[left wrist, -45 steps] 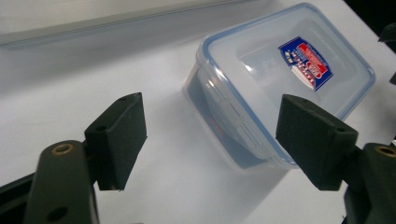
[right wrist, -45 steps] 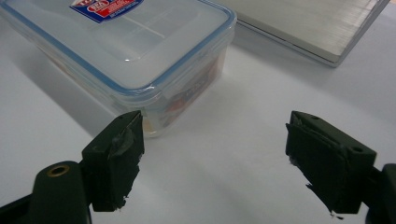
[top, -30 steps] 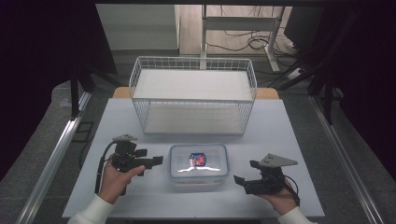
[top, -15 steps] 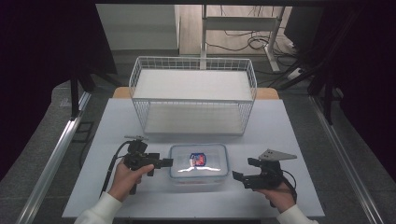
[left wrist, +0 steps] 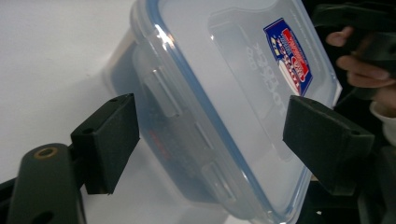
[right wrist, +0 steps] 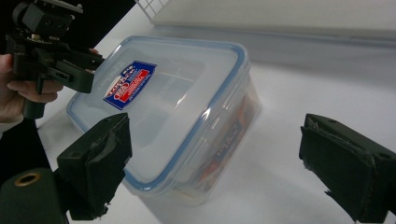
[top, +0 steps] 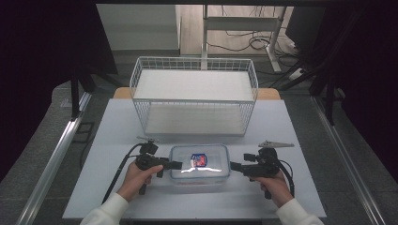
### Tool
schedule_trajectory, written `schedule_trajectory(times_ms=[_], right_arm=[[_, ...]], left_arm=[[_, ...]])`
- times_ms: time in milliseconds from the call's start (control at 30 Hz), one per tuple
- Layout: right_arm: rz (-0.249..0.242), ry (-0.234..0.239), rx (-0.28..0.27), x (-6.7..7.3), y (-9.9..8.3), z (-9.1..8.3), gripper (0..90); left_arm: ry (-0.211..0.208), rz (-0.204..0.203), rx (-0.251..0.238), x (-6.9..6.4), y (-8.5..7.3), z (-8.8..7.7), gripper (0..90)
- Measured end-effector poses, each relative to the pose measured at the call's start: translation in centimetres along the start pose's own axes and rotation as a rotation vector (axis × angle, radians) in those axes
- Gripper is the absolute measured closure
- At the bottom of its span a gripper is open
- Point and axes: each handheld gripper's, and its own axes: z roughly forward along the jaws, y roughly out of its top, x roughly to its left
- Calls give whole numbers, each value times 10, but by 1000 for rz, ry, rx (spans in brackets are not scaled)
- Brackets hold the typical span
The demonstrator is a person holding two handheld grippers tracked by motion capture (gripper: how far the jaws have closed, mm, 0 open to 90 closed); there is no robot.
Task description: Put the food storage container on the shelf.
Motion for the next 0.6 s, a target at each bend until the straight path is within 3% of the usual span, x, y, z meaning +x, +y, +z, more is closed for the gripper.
schedule_trajectory(times_ms=[167,400,600], right_arm=[[75,76,57,-10,3,21,110],[91,104,129,-9,9,42,96],[117,128,159,-9,11,52,107]], left_arm=[[-19,-11,2,2,0,-1,218],[-19,-8,-6,2,1,-5,273],[-19,-12,-14,3,1,-7,317]])
